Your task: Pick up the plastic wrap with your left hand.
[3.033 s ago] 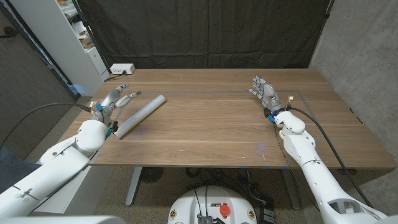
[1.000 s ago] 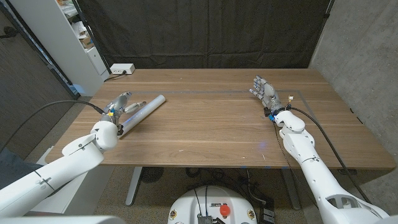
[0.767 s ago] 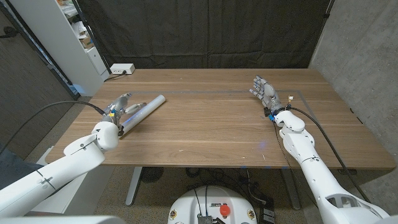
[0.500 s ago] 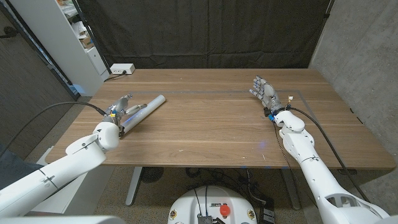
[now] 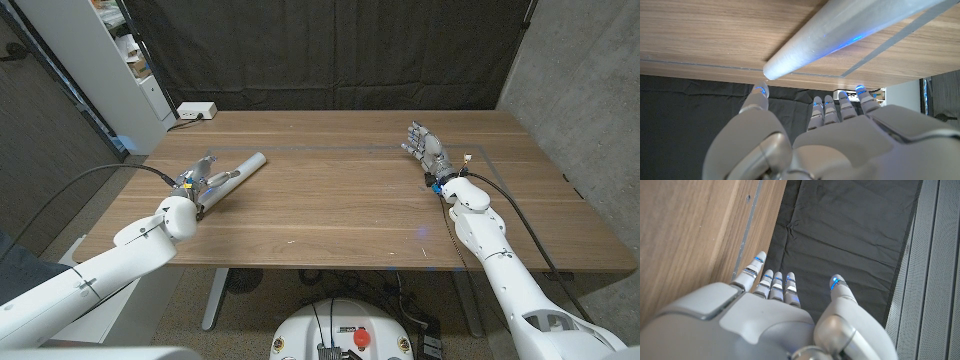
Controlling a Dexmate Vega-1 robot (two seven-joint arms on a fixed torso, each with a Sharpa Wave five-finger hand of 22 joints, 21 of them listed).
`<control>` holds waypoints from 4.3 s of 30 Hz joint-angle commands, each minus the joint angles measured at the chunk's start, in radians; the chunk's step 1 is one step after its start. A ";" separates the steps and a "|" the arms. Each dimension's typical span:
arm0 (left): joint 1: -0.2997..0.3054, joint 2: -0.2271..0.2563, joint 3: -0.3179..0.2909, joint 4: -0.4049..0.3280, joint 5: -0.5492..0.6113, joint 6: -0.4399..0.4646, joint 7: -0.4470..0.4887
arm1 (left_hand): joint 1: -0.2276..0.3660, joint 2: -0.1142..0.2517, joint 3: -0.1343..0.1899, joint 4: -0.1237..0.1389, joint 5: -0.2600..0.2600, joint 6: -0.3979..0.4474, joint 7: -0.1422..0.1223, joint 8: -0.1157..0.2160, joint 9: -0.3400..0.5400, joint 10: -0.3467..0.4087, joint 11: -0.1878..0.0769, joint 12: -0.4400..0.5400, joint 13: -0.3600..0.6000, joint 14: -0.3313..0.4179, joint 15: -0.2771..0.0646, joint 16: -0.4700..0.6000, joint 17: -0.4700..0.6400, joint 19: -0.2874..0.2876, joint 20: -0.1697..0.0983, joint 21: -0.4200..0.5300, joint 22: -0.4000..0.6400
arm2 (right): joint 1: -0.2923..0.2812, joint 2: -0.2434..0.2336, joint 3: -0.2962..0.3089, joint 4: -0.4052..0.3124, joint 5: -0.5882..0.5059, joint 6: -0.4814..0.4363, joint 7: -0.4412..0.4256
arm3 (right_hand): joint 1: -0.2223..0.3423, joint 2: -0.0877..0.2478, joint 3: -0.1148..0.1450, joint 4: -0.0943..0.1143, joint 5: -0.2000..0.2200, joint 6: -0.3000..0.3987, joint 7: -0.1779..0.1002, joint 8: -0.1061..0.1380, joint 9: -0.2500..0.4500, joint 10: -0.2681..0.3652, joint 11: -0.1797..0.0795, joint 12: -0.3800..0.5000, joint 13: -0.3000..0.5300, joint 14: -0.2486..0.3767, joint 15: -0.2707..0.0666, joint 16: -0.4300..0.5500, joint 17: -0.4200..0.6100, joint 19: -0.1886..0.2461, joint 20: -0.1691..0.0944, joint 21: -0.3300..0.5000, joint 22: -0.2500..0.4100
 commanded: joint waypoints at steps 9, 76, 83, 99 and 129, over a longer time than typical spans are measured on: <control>-0.042 0.020 0.077 -0.005 0.031 0.063 -0.005 | 0.016 -0.001 0.000 0.006 0.006 0.009 -0.001 0.009 0.005 0.006 0.003 0.005 0.005 0.001 0.006 0.000 0.004 0.001 0.002 -0.005 0.005 | 0.011 0.008 0.000 0.025 0.000 0.008 0.006 | 0.001 0.011 0.003 -0.005 0.007 0.007 -0.003 0.001 0.004 0.004 0.000 0.000 0.005 0.010 -0.001 0.000 0.005 0.010 -0.001 -0.004 0.003; -0.107 -0.010 0.131 0.093 -0.008 0.023 -0.034 | 0.037 0.004 -0.007 0.015 0.008 0.038 0.004 0.009 0.005 0.021 -0.001 0.011 0.008 0.004 -0.015 0.000 0.004 0.008 0.000 -0.007 0.003 | 0.056 0.021 0.000 0.111 -0.008 0.011 0.022 | 0.000 0.012 0.002 -0.006 0.007 0.007 -0.003 0.000 0.004 0.003 0.001 0.000 0.006 0.011 -0.002 -0.001 0.006 0.012 -0.001 -0.007 0.003; -0.110 -0.015 0.136 0.099 -0.006 0.018 -0.029 | 0.041 0.006 -0.007 0.015 0.009 0.044 0.004 0.010 0.005 0.025 -0.007 0.013 0.008 0.010 -0.017 0.002 0.003 0.010 0.000 -0.007 0.003 | 0.064 0.023 0.000 0.124 -0.011 0.027 0.025 | 0.001 0.012 0.002 -0.006 0.007 0.007 -0.003 0.000 0.004 0.003 0.000 0.000 0.006 0.012 0.000 -0.001 0.006 0.012 -0.001 -0.007 0.003; -0.124 -0.035 0.155 0.103 0.001 0.036 -0.025 | 0.123 0.064 0.032 0.001 -0.001 0.068 0.001 0.014 0.006 0.051 -0.022 0.020 0.007 0.032 -0.027 0.006 0.002 0.059 -0.004 0.006 0.003 | 0.057 0.014 0.003 0.112 -0.010 0.038 0.028 | 0.000 0.012 0.002 -0.006 0.008 0.007 -0.003 0.000 0.004 0.004 0.001 0.000 0.006 0.013 0.000 -0.001 0.006 0.013 0.000 -0.007 0.003; -0.147 -0.054 0.168 0.097 -0.015 0.091 -0.036 | 0.449 0.127 0.096 -0.013 0.005 0.208 -0.021 0.032 0.015 0.260 -0.077 0.072 0.019 0.323 -0.099 0.065 0.009 0.480 0.001 0.148 0.022 | 0.058 0.018 0.005 0.125 0.001 0.044 0.034 | 0.000 0.011 0.001 -0.007 0.008 0.006 -0.003 0.000 0.004 0.003 0.001 0.000 0.006 0.012 0.000 -0.002 0.006 0.013 0.000 -0.008 0.003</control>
